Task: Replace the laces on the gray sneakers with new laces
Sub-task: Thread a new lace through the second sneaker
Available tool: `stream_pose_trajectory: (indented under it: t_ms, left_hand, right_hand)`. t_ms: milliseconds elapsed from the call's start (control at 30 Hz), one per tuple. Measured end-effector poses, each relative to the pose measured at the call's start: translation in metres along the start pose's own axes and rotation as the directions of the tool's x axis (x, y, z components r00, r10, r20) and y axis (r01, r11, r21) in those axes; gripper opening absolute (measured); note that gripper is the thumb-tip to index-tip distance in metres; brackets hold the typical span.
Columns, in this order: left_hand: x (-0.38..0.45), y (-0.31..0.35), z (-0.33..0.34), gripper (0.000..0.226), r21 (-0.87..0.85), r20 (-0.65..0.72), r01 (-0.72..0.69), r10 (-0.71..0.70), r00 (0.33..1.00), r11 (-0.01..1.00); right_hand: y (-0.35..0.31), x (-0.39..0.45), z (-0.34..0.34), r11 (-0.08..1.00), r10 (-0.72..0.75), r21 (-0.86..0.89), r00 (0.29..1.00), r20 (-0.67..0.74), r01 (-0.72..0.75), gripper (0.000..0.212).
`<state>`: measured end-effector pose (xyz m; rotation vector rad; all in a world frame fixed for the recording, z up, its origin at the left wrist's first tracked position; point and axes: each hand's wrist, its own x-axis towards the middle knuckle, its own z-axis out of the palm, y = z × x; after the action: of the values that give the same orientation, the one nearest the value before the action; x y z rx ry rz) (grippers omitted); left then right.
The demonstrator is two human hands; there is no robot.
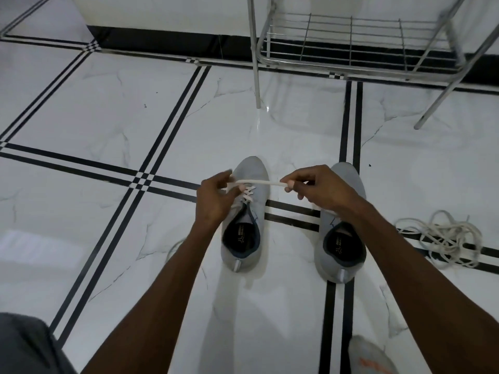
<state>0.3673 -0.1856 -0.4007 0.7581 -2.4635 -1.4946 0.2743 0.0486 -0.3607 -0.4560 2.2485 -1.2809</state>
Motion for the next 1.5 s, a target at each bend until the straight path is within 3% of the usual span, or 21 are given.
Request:
stream_pose_trajectory:
  t_ms: [67,167,267,333,400,433,500,567,633,733,800,933,1100,1267,1400,1500]
  left_hand:
    - [-0.004,0.01,0.001,0.054,0.018,0.088,-0.13,0.128,0.988,0.991]
    - [-0.006,0.029,0.012,0.029,0.051,0.212,-0.274,0.257,0.943,0.96]
    - [0.004,0.027,0.008,0.01,0.034,0.045,-0.203,0.201,0.979,0.979]
    - [0.015,0.014,-0.004,0.016,0.124,-0.079,-0.111,0.121,0.99,0.986]
    - [0.015,0.007,-0.011,0.03,0.2,-0.09,-0.05,0.07,0.993,0.978]
    - [0.014,0.007,-0.012,0.037,0.214,-0.077,-0.077,0.096,0.992,0.974]
    - [0.006,0.012,-0.006,0.045,0.216,-0.007,-0.281,0.289,0.957,0.935]
    - [-0.001,0.018,0.004,0.041,0.211,0.102,-0.415,0.402,0.91,0.885]
    - [-0.002,0.021,0.011,0.027,0.18,0.147,-0.374,0.351,0.925,0.91]
    - [0.004,0.013,0.006,0.01,0.197,0.069,-0.356,0.349,0.935,0.913]
    - [0.007,0.009,-0.001,0.01,0.214,0.068,-0.342,0.336,0.94,0.915]
    - [0.002,0.012,0.004,0.029,0.18,0.239,-0.31,0.265,0.934,0.933]
    - [0.006,0.007,0.006,0.013,0.156,0.001,-0.263,0.266,0.964,0.952]
    - [0.007,0.005,0.0,0.019,0.064,0.026,-0.175,0.173,0.985,0.983]
    - [-0.008,0.004,-0.002,0.041,0.072,-0.034,-0.181,0.183,0.982,0.981]
    - [-0.027,-0.006,-0.009,0.03,0.06,-0.108,-0.194,0.199,0.974,0.979]
  right_hand:
    - [-0.005,0.002,0.007,1.0,-0.006,0.003,1.0,0.031,0.005,0.017]
    - [-0.016,0.007,0.019,0.999,0.001,0.047,0.999,-0.04,0.001,0.009]
    - [-0.022,0.008,0.016,0.999,-0.006,0.05,0.996,-0.087,0.011,0.009]
    - [-0.018,0.008,0.008,1.0,-0.001,0.027,0.997,-0.076,0.003,0.007]
    - [-0.014,0.007,0.004,1.0,0.004,0.009,0.999,-0.042,-0.004,0.007]
    - [-0.015,0.008,0.005,1.0,0.01,0.022,1.0,-0.02,-0.01,0.009]
    - [-0.019,0.009,0.012,0.995,0.035,0.093,0.999,0.025,-0.038,0.012]
    - [-0.025,0.013,0.02,0.992,0.045,0.116,0.999,0.027,-0.048,0.012]
    - [-0.03,0.015,0.026,0.996,0.038,0.08,0.999,0.006,-0.038,0.01]
    - [-0.03,0.016,0.026,0.995,0.023,0.102,0.999,-0.031,-0.02,0.014]
    - [-0.028,0.014,0.023,0.99,0.022,0.142,0.999,-0.024,-0.018,0.016]
    - [-0.032,0.013,0.026,0.982,0.001,0.188,0.999,0.049,-0.01,0.014]
    - [-0.031,0.011,0.013,0.972,0.004,0.233,0.996,0.087,-0.024,0.016]
    - [-0.033,0.008,0.016,0.829,-0.023,0.546,0.966,0.258,-0.126,0.02]
    - [-0.026,0.016,0.025,0.703,-0.012,0.695,0.974,0.227,-0.153,0.023]
    - [-0.017,0.022,0.034,0.83,0.003,0.556,0.996,0.091,-0.054,0.024]
